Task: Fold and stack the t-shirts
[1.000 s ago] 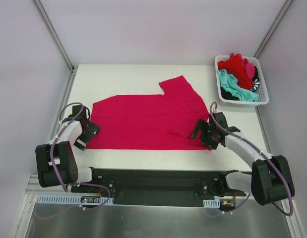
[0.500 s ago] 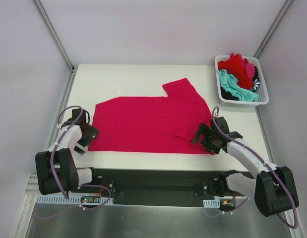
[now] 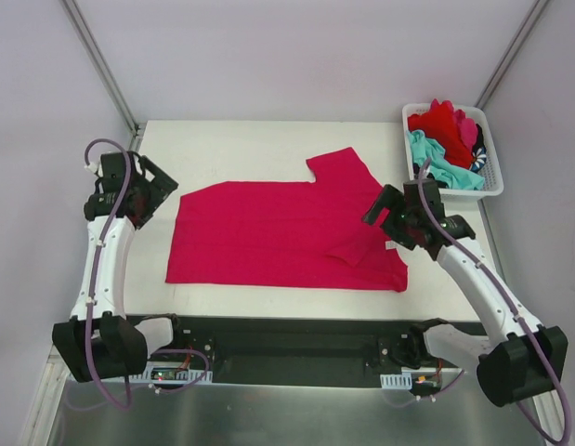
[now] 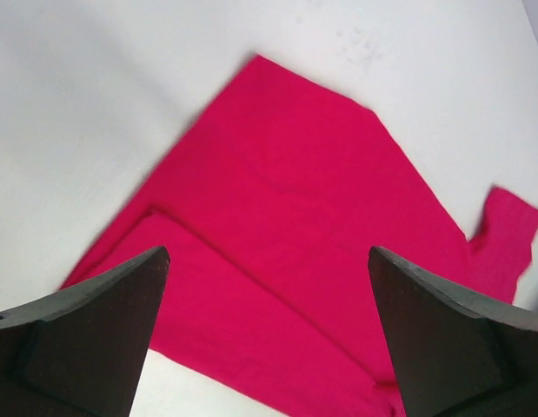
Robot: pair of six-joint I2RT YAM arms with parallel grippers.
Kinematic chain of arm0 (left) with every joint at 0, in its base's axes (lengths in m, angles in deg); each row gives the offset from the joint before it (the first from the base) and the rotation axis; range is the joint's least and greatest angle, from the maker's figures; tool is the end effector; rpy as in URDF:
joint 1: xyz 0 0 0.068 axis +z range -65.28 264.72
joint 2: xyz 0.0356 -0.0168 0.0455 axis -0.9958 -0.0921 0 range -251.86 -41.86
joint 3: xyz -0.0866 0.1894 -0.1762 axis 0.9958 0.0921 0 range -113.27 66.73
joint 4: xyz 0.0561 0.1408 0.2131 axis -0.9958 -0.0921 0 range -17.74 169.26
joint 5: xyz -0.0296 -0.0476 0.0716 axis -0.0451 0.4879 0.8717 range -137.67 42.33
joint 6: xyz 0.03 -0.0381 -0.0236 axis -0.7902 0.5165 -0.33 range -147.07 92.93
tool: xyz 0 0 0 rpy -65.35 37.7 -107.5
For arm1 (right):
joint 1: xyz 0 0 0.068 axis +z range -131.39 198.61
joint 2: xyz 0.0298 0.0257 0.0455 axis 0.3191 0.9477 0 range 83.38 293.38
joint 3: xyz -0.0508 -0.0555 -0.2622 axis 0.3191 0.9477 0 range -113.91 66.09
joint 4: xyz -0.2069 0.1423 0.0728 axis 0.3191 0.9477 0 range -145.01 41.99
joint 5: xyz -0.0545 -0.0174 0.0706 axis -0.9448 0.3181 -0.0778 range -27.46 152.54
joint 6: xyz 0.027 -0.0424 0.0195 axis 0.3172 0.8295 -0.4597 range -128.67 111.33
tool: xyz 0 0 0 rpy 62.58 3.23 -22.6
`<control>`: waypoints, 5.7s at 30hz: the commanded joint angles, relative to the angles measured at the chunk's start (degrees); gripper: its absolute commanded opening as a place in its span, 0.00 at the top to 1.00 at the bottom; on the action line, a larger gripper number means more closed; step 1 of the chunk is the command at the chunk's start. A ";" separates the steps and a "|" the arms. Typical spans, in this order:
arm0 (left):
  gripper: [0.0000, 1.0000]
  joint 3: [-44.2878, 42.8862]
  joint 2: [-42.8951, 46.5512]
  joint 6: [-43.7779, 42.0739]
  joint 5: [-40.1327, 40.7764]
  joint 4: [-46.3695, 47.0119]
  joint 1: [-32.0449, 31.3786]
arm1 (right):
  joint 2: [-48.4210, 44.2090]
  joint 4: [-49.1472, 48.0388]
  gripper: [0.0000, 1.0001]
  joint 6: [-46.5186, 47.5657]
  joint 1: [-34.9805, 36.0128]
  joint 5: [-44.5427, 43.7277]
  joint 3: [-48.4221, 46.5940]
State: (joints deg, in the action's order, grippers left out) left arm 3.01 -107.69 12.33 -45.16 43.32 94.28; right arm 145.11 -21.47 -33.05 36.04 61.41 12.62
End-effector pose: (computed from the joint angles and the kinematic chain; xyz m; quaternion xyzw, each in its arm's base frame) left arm 0.2416 0.0424 0.3378 -0.3811 0.8140 -0.0938 0.4283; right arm 0.2175 0.0676 0.2971 0.0594 0.9108 0.1374 0.3847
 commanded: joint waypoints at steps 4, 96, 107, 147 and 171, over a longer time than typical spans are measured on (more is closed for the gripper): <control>0.01 0.97 -2.21 -0.37 -9.53 2.10 -2.53 | 5.85 -2.44 0.06 -16.13 5.84 -5.36 5.13; 0.01 28.82 -9.42 2.44 -5.59 18.63 -9.39 | 23.00 -15.26 0.02 -4.27 7.09 2.01 15.59; 0.01 30.59 -5.02 7.01 3.91 9.15 -9.39 | 11.57 2.32 0.02 -4.79 8.23 -3.45 17.78; 0.19 -26.97 -39.90 -23.57 -24.38 -0.09 5.81 | 37.30 4.26 0.01 17.17 2.97 4.20 -41.43; 0.24 -18.19 -47.29 -24.37 -23.07 6.06 2.83 | 57.01 -0.14 0.04 19.72 -5.13 10.35 -52.53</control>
State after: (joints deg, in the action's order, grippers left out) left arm -16.33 -154.48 -11.45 -68.09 48.63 98.93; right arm 208.17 -20.24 -12.46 30.38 68.89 -42.50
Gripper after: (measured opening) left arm 0.768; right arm 0.963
